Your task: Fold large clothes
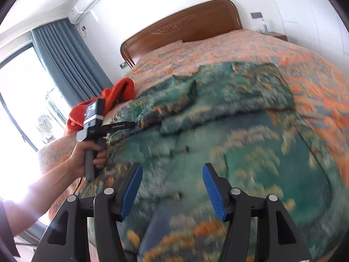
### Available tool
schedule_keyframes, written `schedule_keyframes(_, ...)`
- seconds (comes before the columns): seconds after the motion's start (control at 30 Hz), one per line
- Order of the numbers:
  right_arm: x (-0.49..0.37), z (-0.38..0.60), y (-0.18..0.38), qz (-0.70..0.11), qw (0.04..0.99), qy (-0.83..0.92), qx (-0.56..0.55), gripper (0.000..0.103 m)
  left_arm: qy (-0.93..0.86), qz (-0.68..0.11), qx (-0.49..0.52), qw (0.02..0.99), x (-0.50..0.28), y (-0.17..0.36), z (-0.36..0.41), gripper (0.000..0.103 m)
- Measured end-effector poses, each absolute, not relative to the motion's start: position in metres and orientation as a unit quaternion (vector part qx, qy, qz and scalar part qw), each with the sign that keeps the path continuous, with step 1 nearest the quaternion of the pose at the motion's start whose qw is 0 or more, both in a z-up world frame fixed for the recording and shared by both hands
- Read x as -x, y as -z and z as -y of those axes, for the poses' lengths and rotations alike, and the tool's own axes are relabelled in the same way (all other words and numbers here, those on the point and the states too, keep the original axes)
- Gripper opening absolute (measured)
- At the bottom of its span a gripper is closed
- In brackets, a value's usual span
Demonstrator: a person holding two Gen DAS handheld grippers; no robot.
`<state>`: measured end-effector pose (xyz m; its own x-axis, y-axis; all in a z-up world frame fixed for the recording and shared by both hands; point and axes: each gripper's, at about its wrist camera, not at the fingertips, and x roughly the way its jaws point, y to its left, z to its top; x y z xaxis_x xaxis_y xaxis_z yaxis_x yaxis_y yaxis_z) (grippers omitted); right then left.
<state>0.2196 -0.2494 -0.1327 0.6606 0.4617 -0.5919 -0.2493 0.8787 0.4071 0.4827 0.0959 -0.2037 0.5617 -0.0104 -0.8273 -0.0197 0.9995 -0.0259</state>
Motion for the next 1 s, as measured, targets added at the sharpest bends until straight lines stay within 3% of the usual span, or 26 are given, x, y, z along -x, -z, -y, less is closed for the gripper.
schedule_keyframes(0.23,-0.203,0.276,0.156,-0.393,0.890,-0.172,-0.153,0.059,-0.005,-0.473,0.007,0.881,-0.484,0.195,-0.093,0.101)
schedule_keyframes(0.5,-0.196,0.288,0.136,-0.359,0.904,-0.161,-0.171,0.059,-0.012,-0.427,0.095,0.899,-0.535,0.128,-0.121,0.100)
schedule_keyframes(0.8,-0.197,0.283,0.147,-0.378,0.896,-0.164,-0.167,0.059,-0.103,-0.483,0.095,0.864,-0.592,0.195,-0.134,0.103)
schedule_keyframes(1.0,-0.194,0.289,0.162,-0.399,0.886,-0.156,-0.176,0.059,-0.101,-0.477,0.091,0.868,-0.581,0.183,-0.128,0.101)
